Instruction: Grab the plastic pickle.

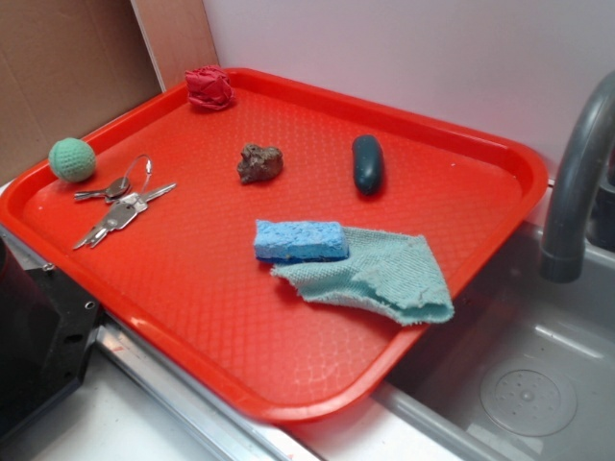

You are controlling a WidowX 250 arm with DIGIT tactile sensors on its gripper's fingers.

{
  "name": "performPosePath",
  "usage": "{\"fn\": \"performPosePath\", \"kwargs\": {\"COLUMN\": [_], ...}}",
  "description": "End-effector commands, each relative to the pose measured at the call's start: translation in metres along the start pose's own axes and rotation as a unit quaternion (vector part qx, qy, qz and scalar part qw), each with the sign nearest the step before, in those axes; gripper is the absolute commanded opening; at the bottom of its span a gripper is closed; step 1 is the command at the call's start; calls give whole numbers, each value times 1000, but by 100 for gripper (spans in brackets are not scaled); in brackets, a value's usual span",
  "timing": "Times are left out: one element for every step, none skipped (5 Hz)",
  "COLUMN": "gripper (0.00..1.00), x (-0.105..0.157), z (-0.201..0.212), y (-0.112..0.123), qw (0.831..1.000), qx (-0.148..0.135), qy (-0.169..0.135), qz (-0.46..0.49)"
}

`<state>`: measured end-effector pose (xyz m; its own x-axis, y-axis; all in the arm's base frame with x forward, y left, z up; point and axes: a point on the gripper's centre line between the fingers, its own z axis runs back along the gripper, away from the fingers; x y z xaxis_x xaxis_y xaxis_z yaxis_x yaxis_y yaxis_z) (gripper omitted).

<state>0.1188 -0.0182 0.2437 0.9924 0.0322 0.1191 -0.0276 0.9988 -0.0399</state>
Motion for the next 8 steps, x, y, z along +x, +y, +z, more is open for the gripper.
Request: {"fn": "performPosePath", "kwargs": {"gripper": [100, 100, 100, 100, 100, 100, 100, 100], "x": [0, 44, 98, 131, 131, 131, 143, 158], "z": [0, -48, -65, -86, -86, -86, -129, -155], "y": [0, -17, -18, -7, -7, -7, -17, -39], "qw": [1000, 990, 966, 927, 927, 927, 931, 933], "qx": [0, 57, 47, 62, 62, 62, 34, 43], "qy": [0, -46, -76, -77, -77, -77, -99, -93], "qz": [0, 118, 243, 361, 361, 361, 349, 344]}}
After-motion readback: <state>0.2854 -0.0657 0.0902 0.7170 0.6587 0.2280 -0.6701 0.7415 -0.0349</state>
